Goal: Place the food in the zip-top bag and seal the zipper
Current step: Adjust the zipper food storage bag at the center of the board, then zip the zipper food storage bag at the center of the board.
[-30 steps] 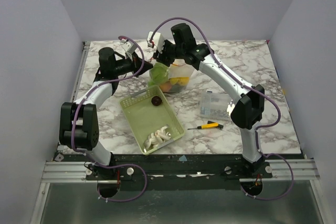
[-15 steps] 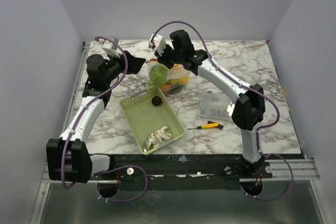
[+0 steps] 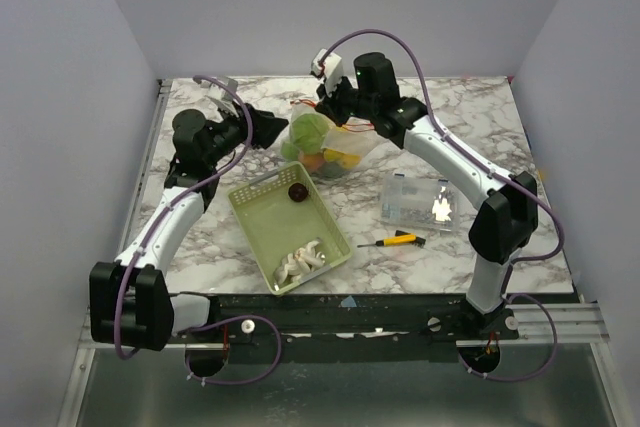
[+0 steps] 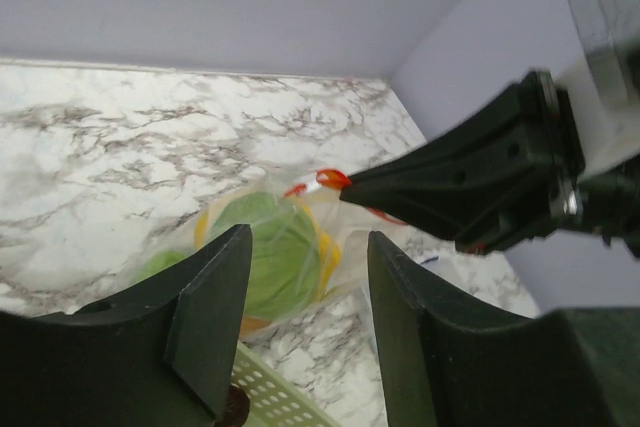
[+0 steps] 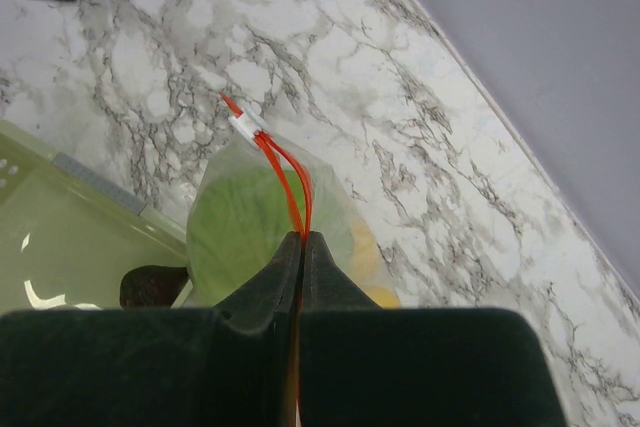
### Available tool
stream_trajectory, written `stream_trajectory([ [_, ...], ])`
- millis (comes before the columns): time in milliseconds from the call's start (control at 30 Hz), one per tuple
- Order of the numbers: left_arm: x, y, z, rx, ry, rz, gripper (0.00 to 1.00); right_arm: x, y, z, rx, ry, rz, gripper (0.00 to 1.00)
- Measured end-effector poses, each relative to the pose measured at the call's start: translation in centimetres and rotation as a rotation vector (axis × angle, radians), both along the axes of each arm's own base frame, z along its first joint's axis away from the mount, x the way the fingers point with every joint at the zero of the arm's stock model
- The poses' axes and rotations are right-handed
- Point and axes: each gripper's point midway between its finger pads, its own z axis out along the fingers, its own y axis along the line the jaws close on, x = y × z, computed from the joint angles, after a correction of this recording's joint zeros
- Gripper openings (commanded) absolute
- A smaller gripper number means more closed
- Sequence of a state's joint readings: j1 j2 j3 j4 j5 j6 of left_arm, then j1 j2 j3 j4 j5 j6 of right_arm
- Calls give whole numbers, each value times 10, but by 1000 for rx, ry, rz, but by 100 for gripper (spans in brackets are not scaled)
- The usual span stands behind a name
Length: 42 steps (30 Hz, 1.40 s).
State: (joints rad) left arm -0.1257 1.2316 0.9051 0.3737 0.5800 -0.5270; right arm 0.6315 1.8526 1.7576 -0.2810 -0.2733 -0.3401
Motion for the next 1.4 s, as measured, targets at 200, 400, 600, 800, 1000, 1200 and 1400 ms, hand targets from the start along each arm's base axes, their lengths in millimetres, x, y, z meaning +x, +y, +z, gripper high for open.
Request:
stream_trajectory([
  [200, 14, -22, -32, 143, -108, -145, 56, 4, -14, -11, 23, 47, 51, 1],
  [400, 34, -44, -55, 169, -176, -309, 57, 5, -25, -11, 53, 76, 90, 1],
  [600, 33, -73, -67, 146, -205, -420, 56, 3, -29, -9, 62, 84, 106, 1],
  [800, 40, -94, -53, 138, -251, -458, 23, 1, -29, -9, 65, 87, 114, 1],
  [1000, 44, -92, -58, 151, -252, -452, 41, -4, -32, -5, 69, 86, 120, 1],
  [1200, 45, -93, -59, 138, -255, -451, 40, -6, -31, -4, 74, 87, 131, 1],
  [1400, 50, -94, -69, 135, -227, -452, 0, -7, -31, -4, 73, 92, 136, 1],
])
